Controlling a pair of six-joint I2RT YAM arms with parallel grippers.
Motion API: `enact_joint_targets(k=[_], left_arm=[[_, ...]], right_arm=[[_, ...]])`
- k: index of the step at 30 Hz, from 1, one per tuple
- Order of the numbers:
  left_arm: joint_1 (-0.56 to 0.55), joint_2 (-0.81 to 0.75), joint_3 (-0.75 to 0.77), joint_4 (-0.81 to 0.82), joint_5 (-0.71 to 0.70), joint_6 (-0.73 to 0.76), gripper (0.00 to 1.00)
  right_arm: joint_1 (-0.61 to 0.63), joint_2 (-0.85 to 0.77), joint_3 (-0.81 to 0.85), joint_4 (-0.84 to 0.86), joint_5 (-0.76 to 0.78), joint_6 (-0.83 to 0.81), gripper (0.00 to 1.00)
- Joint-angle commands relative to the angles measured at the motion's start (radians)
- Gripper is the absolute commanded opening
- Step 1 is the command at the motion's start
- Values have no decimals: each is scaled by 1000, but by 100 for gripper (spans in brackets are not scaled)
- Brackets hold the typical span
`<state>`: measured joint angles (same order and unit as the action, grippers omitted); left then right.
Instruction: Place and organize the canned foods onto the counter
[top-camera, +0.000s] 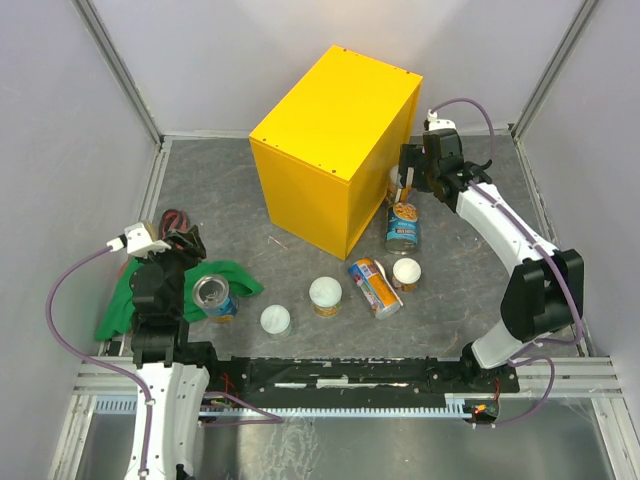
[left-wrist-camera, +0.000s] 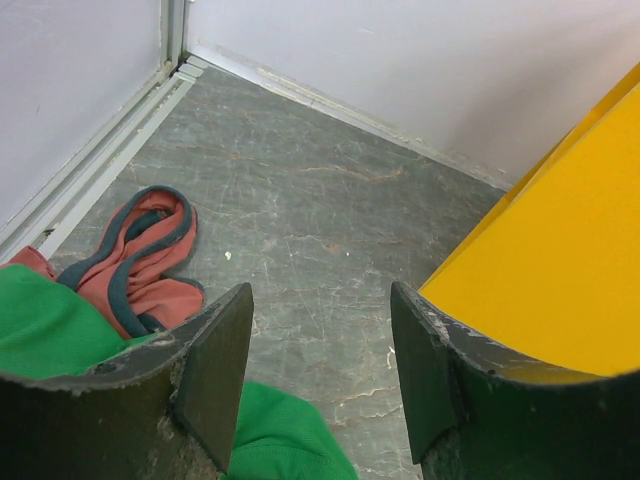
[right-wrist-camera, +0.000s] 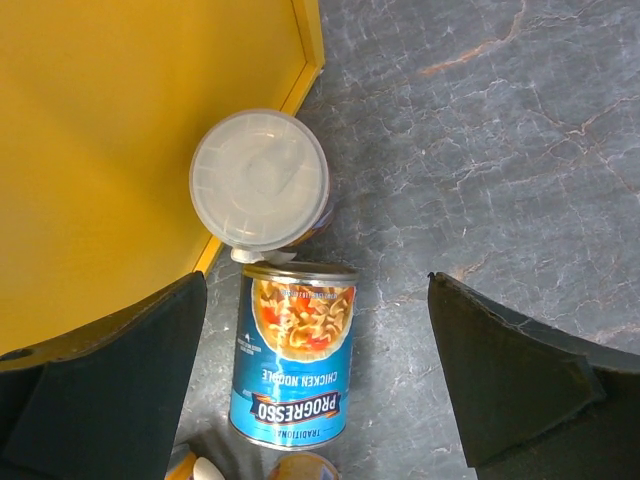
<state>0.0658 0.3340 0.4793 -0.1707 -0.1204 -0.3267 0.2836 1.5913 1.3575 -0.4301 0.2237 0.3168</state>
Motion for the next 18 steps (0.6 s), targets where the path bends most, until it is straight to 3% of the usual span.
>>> enact_joint_targets(k=[1,18], left_arm=[[-1,4,6,48,13,-13,64],[0,46,-11,75,10,-11,64]], right_arm=[[22,5,-24,88,-4,-47,99],[55,79,-44,163,-6,-90,99]])
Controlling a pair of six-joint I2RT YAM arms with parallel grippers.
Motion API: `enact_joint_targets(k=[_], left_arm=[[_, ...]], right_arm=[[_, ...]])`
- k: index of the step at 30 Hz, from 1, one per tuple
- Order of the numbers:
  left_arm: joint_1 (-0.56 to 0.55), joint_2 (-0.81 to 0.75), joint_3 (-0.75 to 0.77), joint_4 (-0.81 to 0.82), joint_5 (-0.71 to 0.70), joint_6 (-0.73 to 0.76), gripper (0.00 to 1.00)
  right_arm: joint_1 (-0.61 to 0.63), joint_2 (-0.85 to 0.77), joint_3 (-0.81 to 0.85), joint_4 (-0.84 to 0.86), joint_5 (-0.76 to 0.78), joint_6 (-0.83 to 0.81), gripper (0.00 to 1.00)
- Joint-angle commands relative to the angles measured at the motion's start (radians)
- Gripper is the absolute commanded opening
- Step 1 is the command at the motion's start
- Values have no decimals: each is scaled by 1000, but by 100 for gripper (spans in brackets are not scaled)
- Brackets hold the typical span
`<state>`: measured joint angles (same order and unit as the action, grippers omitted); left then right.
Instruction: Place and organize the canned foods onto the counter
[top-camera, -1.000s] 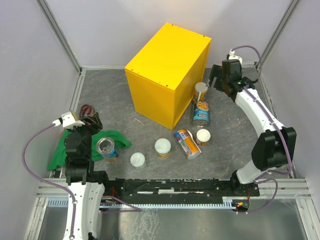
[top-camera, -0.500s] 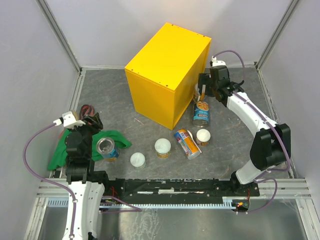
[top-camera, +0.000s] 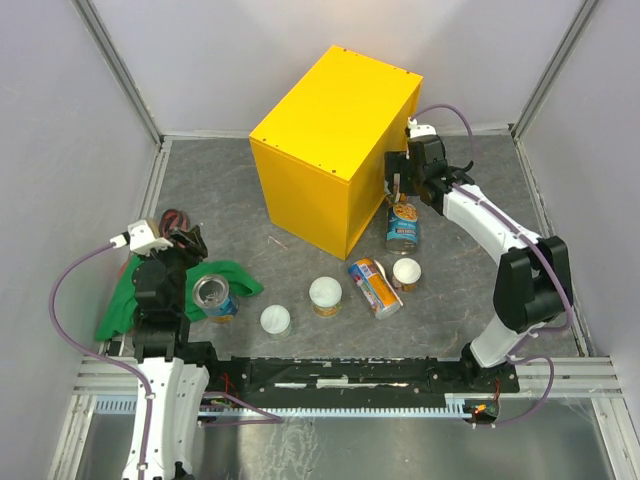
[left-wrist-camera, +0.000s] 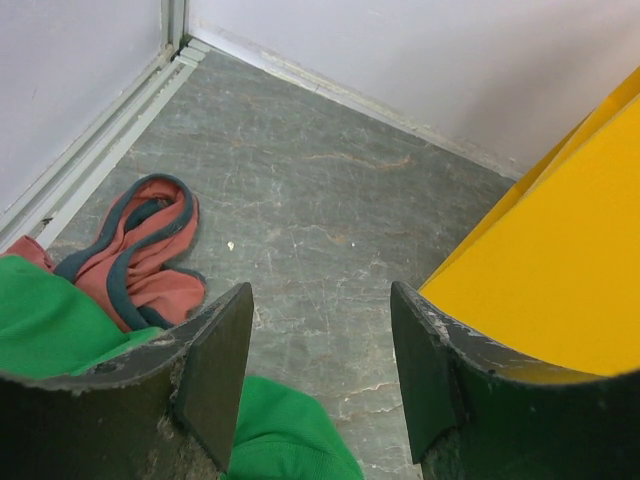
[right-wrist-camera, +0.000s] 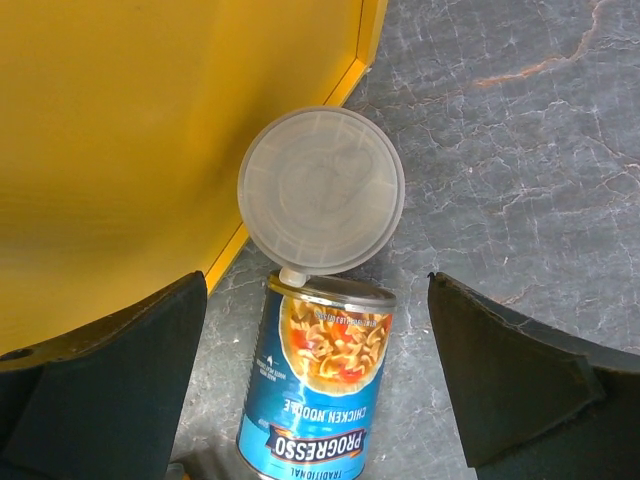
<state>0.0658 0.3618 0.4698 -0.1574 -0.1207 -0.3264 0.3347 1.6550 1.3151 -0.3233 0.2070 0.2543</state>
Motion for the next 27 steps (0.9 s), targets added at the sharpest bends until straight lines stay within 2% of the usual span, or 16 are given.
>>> enact_joint_targets(k=[1,9,22,25,27], left_arm=[[1,21,-2,64,9,-12,63],[0,41,2,75,4,0,63],[0,29,0,49,16,36,63],[0,19,-9,39,21,37,62],[-1,10,-13,38,22,38,62]], right_arm=[[4,19,-3,61,17,-30,99],[4,60,-45,163,47,-38,99],[3,100,-149,457,80,-56,98],[4,113,-163,492,84,-67,90],[4,120,-167,506,71,-83,71]])
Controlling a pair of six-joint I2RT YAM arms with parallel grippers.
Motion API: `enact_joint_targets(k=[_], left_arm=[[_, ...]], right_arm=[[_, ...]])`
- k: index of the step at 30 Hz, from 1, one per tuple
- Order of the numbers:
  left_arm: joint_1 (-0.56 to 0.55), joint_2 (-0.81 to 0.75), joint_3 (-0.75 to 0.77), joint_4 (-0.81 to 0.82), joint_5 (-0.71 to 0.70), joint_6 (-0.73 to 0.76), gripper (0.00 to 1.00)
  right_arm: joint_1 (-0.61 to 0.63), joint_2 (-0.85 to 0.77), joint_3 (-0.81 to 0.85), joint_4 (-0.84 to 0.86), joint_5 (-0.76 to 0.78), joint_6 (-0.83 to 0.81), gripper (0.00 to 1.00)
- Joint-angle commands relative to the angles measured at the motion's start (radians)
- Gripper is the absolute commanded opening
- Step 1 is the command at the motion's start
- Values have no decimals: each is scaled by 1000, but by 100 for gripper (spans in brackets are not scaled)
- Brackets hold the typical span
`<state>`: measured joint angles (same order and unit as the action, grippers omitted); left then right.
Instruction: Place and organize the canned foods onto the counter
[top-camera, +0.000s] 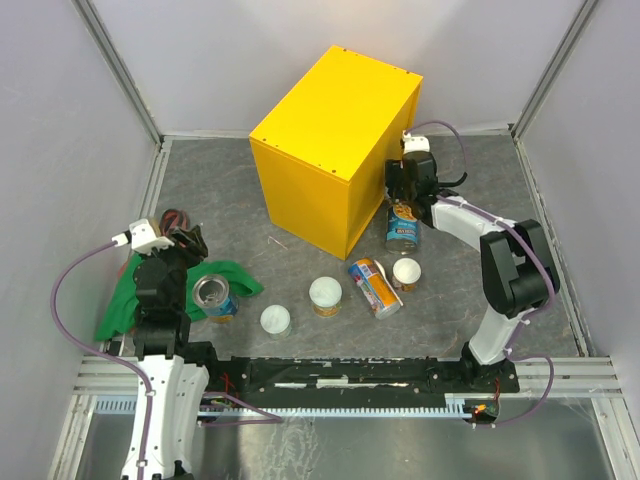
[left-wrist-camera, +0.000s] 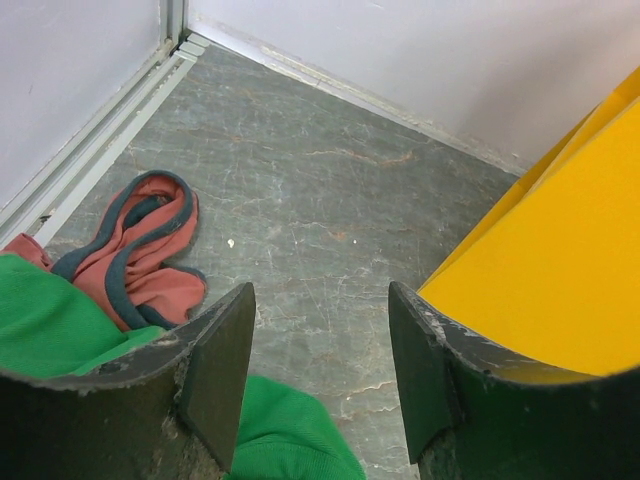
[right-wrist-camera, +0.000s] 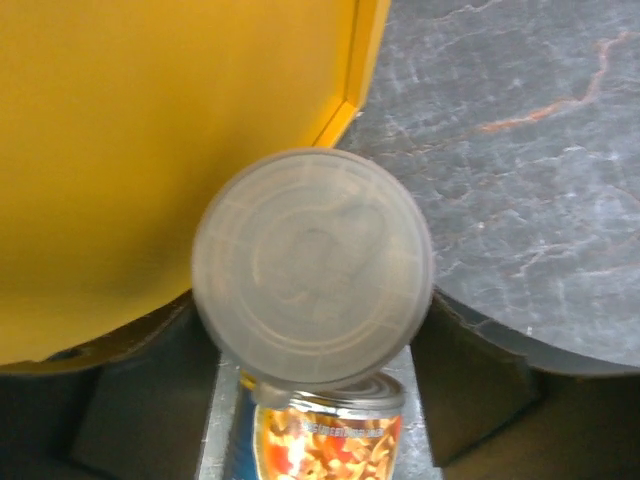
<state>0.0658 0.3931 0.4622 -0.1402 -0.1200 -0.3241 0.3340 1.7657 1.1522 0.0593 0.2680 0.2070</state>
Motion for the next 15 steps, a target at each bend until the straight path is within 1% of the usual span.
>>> enact_joint_targets(k=[1,2,3,5,6,10,15], left_arm=[[-1,-24,-6,19,23,36,62],[0,-26,-7,18,24,37,62],[0,-26,-7,17,25,37,62],[0,-28,-4,16,29,37,62],[0,-31,-4,16,31,35,62],[0,-43,-7,17,29,25,62],[0,-49,-18,30,30,6,62]], right_arm=[[4,6,-15,143,2,-40,61],[5,-2,-27,158,1,-41,50],[5,-11,-38,169,5,-40,43],[5,-38,-53,177,18,-39,30],[5,-52,-59,176,23,-42,26],[6,-127,-55,144,41,-63,17],[4,-189,8,81,72,-103,14]])
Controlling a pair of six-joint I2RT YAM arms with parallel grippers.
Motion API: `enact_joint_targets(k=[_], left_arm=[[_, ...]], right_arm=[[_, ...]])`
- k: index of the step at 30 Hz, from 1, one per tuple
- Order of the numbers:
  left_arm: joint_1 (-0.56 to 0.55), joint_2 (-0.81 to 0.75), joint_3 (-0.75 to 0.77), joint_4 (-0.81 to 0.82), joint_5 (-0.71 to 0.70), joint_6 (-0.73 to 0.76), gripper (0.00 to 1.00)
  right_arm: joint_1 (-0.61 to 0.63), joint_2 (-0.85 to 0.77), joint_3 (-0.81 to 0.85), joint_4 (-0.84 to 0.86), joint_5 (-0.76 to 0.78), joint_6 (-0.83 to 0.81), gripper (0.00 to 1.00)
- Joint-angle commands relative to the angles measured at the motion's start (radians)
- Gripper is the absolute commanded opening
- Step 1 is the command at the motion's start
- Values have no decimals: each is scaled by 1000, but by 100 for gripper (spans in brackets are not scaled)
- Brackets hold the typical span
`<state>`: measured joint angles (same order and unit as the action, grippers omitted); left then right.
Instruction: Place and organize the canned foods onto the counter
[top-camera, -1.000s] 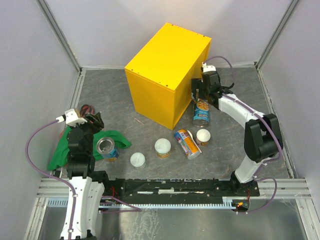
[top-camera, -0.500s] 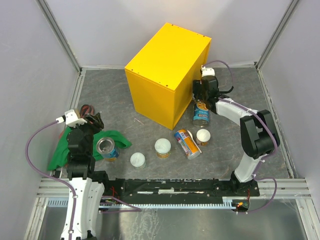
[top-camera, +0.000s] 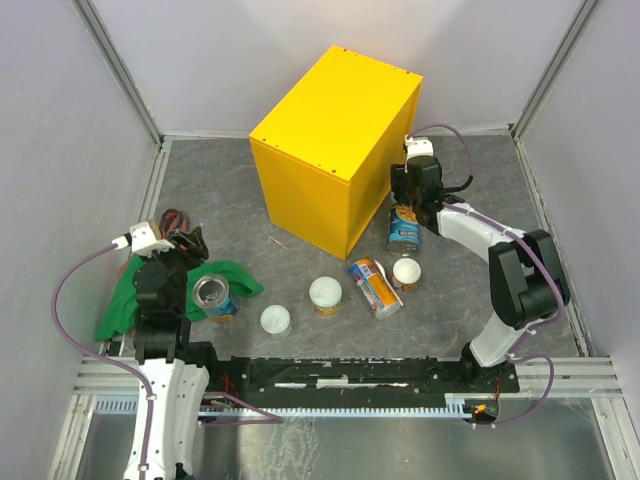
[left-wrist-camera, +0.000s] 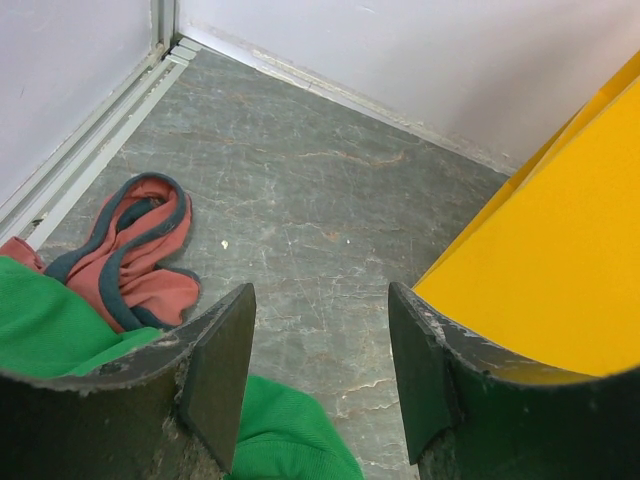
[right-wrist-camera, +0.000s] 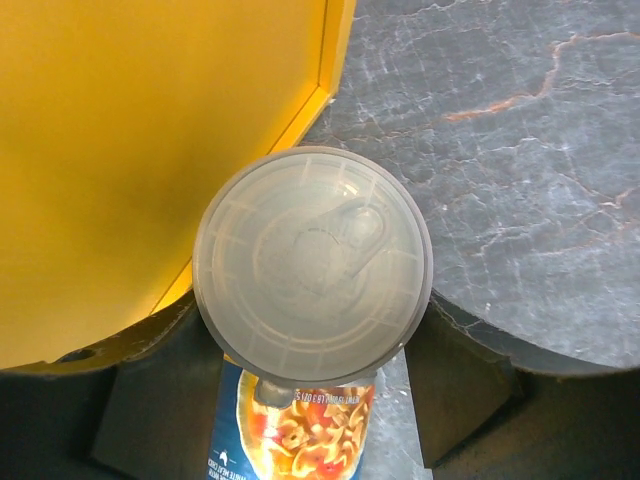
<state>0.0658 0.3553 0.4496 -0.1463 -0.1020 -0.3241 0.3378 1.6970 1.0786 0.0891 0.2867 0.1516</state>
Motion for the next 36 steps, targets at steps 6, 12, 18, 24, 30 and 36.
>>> enact_joint_targets(k=[6,12,18,24,30,36], left_arm=[[0,-10,-2,54,9,-7,62],[0,-19,-16,64,11,-26,62],[-1,-44,-13,43,10,-27,62],[0,-49,-6,33,16,-21,62],[-1,-46,-8,44,26,-19,62],[-6,-38,-23,83,29,-36,62]], right_arm=[[-2,-171,145,-14,97,-94,10],[-15,-202,173,-33,109,-110,9],[-15,-261,241,-55,157,-149,8],[-16,-312,346,-63,182,-193,8],[-16,-335,461,-71,168,-218,7],[-11,-308,632,-110,117,-227,7]])
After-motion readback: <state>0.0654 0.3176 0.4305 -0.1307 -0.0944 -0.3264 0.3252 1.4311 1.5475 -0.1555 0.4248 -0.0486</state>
